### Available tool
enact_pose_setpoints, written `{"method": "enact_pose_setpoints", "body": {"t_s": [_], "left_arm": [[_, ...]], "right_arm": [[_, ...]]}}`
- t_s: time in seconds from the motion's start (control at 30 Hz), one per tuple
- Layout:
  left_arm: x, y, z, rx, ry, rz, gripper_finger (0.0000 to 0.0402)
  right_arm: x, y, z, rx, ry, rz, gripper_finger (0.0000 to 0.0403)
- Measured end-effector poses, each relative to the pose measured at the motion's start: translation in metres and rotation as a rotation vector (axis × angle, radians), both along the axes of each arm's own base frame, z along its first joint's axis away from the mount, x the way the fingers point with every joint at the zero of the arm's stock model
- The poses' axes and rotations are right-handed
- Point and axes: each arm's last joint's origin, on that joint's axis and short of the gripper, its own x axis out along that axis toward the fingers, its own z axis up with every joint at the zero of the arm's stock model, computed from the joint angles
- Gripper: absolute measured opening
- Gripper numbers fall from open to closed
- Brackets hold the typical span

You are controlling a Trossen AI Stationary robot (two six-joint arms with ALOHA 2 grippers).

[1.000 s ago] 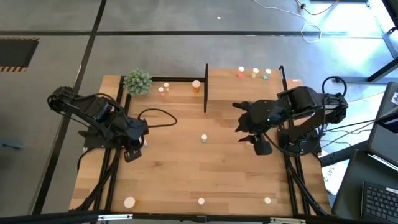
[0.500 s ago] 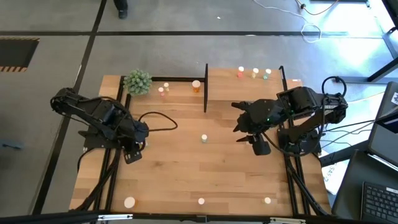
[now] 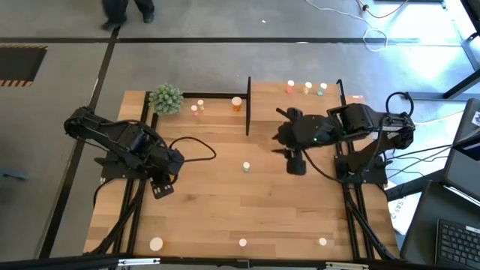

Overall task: Pick and place medicine bottles onto shelf by color
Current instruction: Put the middle orange pill bottle on the shelf

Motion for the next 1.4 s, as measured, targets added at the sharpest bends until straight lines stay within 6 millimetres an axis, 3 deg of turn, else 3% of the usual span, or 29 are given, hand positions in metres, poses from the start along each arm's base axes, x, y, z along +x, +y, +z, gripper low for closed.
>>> {"method": "enact_pose_setpoints", "body": {"t_s": [0.93,1.1,1.23,1.4], "left_arm": [[0.0002,0.0005,-0.0001,0.015,-0.005,0.014,0.0122],[0.0000,0.0011,-0.0003,0.016,0.016,0.107,0.0123],[-0.0031,0.0037,0.0018,0.047,-0.008,0.130,0.0142],[-0.0048,0.0054,0.0030,0.077,-0.035,0.117,0.0199]], "right_arm": [[0.0056,-0.0015,-0.0025,-0.064,0.003,0.008,0.0179],[0.0056,-0.0015,-0.0025,-0.064,0.002,0.008,0.0179],[0.0057,-0.0014,-0.0024,-0.064,0.001,0.008,0.0179],[0.0057,-0.0014,-0.0024,-0.063,0.001,0.008,0.0179]]}}
